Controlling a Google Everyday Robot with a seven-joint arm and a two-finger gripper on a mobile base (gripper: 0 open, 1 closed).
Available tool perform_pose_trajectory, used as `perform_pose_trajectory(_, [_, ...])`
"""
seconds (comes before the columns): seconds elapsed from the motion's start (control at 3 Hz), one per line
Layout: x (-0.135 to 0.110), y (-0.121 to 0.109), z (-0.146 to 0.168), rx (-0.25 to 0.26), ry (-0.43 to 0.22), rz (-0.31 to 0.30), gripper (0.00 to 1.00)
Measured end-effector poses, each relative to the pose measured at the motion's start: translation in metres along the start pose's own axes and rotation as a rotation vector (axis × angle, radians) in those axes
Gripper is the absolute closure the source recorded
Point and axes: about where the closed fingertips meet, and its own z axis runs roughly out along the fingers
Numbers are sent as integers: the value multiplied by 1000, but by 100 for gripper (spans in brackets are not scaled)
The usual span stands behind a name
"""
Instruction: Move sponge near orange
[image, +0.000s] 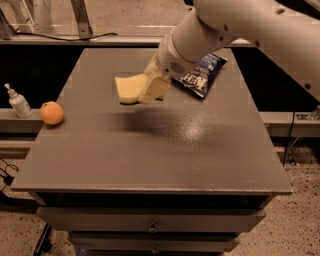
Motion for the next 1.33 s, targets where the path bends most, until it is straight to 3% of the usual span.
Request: perform_pose_trajectory(1.33, [-50,16,85,-80,-33,-16,100])
